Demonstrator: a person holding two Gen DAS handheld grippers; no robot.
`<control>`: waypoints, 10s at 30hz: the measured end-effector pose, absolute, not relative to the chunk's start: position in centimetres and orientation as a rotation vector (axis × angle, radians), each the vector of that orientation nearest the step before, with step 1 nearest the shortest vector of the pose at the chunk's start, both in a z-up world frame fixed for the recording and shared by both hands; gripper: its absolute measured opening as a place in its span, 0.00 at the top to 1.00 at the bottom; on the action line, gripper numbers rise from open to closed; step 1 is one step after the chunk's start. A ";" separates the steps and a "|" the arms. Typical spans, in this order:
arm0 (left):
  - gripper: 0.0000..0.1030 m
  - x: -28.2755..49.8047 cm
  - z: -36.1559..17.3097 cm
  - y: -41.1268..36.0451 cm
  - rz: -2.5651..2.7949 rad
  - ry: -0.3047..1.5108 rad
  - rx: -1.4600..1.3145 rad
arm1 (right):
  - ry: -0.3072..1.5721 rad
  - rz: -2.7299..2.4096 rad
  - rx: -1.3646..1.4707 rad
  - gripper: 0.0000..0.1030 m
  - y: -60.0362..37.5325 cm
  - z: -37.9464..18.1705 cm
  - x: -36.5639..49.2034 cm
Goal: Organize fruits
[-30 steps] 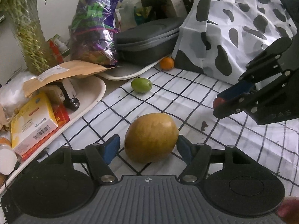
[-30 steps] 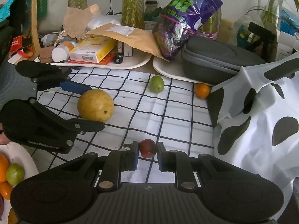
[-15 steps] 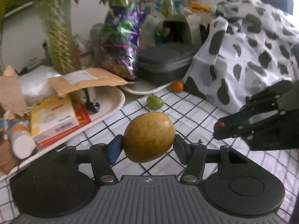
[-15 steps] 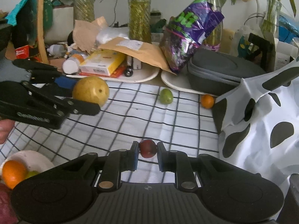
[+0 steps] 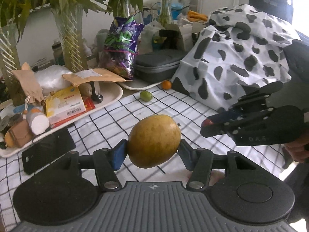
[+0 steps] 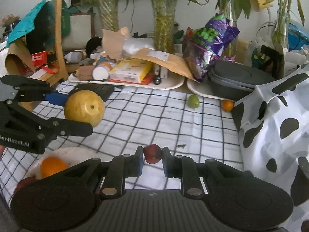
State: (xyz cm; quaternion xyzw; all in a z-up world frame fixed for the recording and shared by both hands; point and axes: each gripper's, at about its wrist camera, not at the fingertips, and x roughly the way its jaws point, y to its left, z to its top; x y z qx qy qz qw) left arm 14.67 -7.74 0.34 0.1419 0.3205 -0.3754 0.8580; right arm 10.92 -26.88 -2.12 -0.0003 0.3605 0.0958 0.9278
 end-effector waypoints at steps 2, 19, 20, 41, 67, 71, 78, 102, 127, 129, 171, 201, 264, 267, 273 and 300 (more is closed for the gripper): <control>0.46 13.6 0.5 -7.3 -0.792 0.674 0.288 | 0.736 0.201 0.001 0.80 -26.4 -1.9 10.2; 0.46 4.6 0.5 -6.4 -0.947 0.729 0.252 | 0.703 0.158 0.079 0.80 -26.2 -0.8 4.5; 0.46 3.9 0.3 -6.4 -0.950 0.734 0.264 | 0.701 0.156 0.082 0.80 -26.3 -0.8 4.1; 0.36 0.3 -2.3 -7.9 -0.906 0.792 0.442 | 0.715 0.168 0.082 0.79 -25.2 -0.9 2.5; 0.36 2.5 0.1 -2.5 -0.749 0.736 0.189 | 0.831 0.176 0.161 0.79 -22.7 -2.2 5.7; 0.36 2.5 0.0 -2.5 -0.737 0.740 0.207 | 0.837 0.179 0.184 0.52 -22.8 -2.4 5.8; 0.36 2.5 0.0 -2.4 -0.738 0.741 0.210 | 0.793 0.147 0.207 0.16 -23.5 -1.9 5.4; 0.36 6.4 0.6 -4.7 -0.671 0.676 0.231 | 0.743 -0.068 0.084 0.00 -26.7 -2.3 5.5; 0.37 22.7 -3.1 -15.2 -0.684 0.623 0.424 | 0.667 -0.104 0.002 0.14 -33.5 -4.5 17.0; 0.37 23.5 -3.9 -16.4 -0.683 0.602 0.448 | 0.673 -0.098 0.013 0.16 -34.2 -4.8 17.9; 0.66 30.4 -8.9 -20.5 -0.796 0.562 0.311 | 0.659 -0.148 -0.035 0.72 -36.7 -10.2 30.1; 0.66 21.6 11.7 -14.0 -0.813 0.357 0.360 | 0.583 0.034 -0.020 0.73 -30.9 4.8 16.7; 0.21 1.2 1.6 -1.5 -0.616 0.769 0.203 | 0.719 0.261 0.107 0.01 -20.0 1.3 1.0; 0.21 0.4 1.3 -1.3 -0.561 0.788 0.182 | 0.745 0.226 0.105 0.00 -19.7 0.6 -0.4; 0.21 -0.7 0.4 -1.5 -0.487 0.850 0.164 | 0.786 0.125 0.095 0.00 -19.4 -0.3 -3.0; 0.00 0.0 -1.4 -1.5 -0.362 0.907 0.201 | 0.888 -0.027 0.087 0.00 -20.7 -2.8 -4.0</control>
